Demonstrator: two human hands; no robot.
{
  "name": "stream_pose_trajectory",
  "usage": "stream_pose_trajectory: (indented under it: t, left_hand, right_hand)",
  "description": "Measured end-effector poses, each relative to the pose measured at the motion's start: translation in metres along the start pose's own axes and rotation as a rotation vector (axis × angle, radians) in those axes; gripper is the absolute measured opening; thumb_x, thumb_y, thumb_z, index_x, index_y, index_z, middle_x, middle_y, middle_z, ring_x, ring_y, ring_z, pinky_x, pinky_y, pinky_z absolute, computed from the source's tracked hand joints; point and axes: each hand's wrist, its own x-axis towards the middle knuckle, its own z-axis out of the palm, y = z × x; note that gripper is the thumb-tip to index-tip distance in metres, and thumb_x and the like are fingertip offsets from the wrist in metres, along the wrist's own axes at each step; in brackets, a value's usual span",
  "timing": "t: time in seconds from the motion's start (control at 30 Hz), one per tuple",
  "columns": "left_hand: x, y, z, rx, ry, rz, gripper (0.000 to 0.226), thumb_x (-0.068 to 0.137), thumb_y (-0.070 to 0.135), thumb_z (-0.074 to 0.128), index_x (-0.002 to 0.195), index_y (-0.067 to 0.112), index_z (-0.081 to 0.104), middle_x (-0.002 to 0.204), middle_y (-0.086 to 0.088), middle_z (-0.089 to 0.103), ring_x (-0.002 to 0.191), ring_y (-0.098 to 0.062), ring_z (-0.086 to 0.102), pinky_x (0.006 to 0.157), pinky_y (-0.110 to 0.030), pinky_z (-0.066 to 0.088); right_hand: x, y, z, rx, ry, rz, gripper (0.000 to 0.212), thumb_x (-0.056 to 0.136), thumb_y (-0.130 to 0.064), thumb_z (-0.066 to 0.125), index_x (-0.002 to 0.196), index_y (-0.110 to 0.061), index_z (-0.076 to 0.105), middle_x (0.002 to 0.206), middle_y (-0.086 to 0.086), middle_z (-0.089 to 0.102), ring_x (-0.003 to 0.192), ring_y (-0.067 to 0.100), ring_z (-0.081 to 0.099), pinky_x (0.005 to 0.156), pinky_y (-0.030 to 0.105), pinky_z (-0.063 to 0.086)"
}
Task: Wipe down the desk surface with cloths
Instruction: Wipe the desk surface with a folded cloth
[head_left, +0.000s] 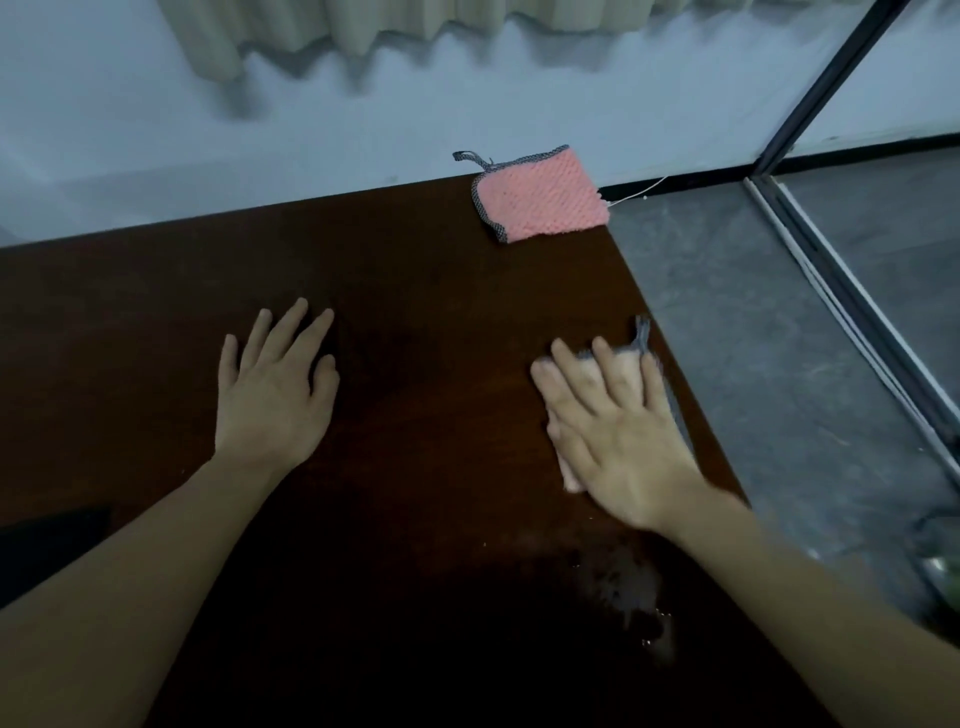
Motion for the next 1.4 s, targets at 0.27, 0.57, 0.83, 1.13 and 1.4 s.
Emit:
stream_pose_trajectory:
  t: [0.27, 0.57, 0.83, 1.13, 1.4]
  left_hand:
    - [-0.038, 0.009, -0.006, -0.042, -0.054, 0.115, 0.051, 0.107, 0.04, 0.03, 0.157, 0.036, 0.03, 0.167, 0.011, 0.017, 0.156, -0.015, 0.003, 0.125, -0.048, -0.004]
    - [-0.044, 0.014, 0.009, 0.012, -0.048, 0.132, 0.054, 0.105, 0.041, 0.03, 0.158, 0.039, 0.025, 0.168, 0.012, 0.011, 0.156, -0.015, -0.002, 0.125, -0.044, -0.004]
    - [-0.046, 0.015, 0.009, 0.008, -0.054, 0.125, 0.054, 0.106, 0.041, 0.03, 0.159, 0.039, 0.023, 0.169, 0.012, 0.009, 0.156, -0.015, -0.004, 0.126, -0.046, -0.002]
    - [-0.045, 0.012, 0.012, 0.046, -0.039, 0.151, 0.055, 0.105, 0.044, 0.026, 0.16, 0.039, 0.019, 0.169, 0.011, 0.007, 0.156, -0.016, -0.004, 0.126, -0.046, -0.003]
    - [-0.044, 0.011, 0.011, 0.057, -0.059, 0.156, 0.056, 0.105, 0.043, 0.026, 0.16, 0.038, 0.018, 0.17, 0.008, 0.006, 0.156, -0.019, -0.004, 0.126, -0.049, -0.002]
  right_hand:
    - [0.0, 0.011, -0.001, 0.025, -0.017, 0.016, 0.059, 0.097, -0.053, -0.016, 0.155, -0.043, -0.022, 0.167, -0.013, -0.02, 0.155, 0.027, -0.02, 0.121, 0.06, -0.011]
    - [0.023, 0.006, -0.006, 0.037, -0.045, 0.141, 0.058, 0.102, -0.049, -0.008, 0.158, -0.039, -0.02, 0.168, -0.01, -0.021, 0.154, 0.029, -0.022, 0.121, 0.062, -0.011]
    - [-0.058, -0.022, 0.014, 0.021, -0.046, 0.008, 0.057, 0.108, -0.049, 0.002, 0.163, -0.035, 0.004, 0.171, -0.004, 0.007, 0.157, 0.033, 0.001, 0.12, 0.062, 0.001]
    - [0.017, 0.001, -0.002, 0.075, -0.02, 0.315, 0.06, 0.1, -0.052, -0.006, 0.158, -0.043, -0.016, 0.169, -0.012, -0.016, 0.155, 0.029, -0.017, 0.121, 0.063, -0.009]
    - [-0.091, -0.094, 0.027, 0.059, -0.035, 0.112, 0.059, 0.107, -0.048, 0.005, 0.163, -0.032, 0.005, 0.171, -0.002, 0.006, 0.156, 0.036, -0.001, 0.12, 0.067, 0.002]
